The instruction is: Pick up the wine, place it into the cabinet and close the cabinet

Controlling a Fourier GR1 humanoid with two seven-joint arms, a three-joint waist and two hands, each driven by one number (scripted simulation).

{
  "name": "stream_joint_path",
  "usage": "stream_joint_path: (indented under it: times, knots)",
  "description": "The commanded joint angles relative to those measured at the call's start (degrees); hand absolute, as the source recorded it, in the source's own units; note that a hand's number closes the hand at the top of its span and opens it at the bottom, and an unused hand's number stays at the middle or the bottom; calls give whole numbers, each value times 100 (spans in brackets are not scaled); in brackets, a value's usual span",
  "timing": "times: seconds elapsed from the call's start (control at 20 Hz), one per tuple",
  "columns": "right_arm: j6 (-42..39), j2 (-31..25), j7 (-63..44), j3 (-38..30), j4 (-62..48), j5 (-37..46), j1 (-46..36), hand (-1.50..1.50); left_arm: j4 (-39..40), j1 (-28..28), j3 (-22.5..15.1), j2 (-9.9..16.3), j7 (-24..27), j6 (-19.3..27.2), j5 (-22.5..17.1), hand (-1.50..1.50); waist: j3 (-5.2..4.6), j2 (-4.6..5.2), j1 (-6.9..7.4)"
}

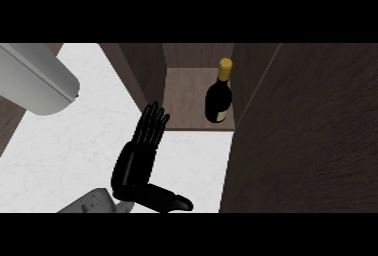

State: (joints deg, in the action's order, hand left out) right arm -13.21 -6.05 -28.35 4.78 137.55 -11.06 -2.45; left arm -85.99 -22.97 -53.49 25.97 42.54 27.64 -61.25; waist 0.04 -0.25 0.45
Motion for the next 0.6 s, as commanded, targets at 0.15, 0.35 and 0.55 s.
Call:
stream_joint_path:
  times: [0.15,0.35,0.55]
  knots:
    - [-776,-482,-100,-64,385,-905,339,150,-1328,766,332,1114,-194,-339,186,150,0,4,-15]
    - [-600,-141,-569,908,509,-736,376,150,-1809,1262,501,1522,-158,-571,116,150,-5,-1,0]
    - [-636,112,-358,1403,414,-490,325,150,-2087,1789,886,2128,-63,-995,23,150,-5,1,18]
